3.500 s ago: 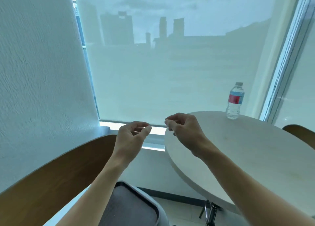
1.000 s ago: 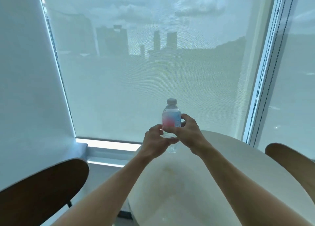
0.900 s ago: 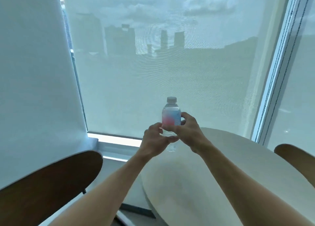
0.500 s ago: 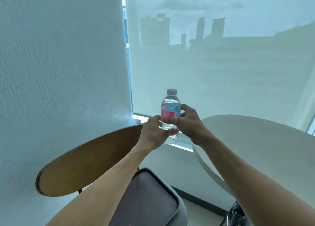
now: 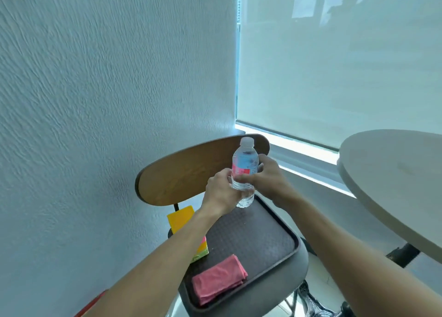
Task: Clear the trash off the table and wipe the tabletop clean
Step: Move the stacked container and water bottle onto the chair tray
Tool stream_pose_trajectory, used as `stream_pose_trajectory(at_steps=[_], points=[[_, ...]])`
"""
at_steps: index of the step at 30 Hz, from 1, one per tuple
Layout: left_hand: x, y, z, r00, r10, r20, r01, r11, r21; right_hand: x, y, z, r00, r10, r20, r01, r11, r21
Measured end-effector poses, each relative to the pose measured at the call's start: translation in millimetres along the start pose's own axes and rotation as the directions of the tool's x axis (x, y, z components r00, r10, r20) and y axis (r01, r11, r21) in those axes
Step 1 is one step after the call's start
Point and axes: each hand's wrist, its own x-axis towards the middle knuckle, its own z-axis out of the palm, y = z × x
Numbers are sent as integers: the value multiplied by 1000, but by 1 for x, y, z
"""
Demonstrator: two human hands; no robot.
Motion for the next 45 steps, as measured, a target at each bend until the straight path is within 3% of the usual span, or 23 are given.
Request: stream_pose_trajectory(at_steps=[15,25,37,40,45], points=[[8,-125,72,949,-297,-108,305,950,67,45,135,66,964,149,221,-126,986,-113],[19,-175,121,832,-501,-238,508,861,-33,72,204,97,922,216,322,-176,973,-149],[13,-186,138,781,-563,-272,561,823,-93,82,232,99,873,240,425,-184,968,-169],[-10,-189,142,763,-605,-228,612,789,-48,65,248,98,848,321,422,-268,946,-182],[-58,-214,121,753,-625,-204,655,740,150,52,265,107,880,369,300,-308,923,-232]])
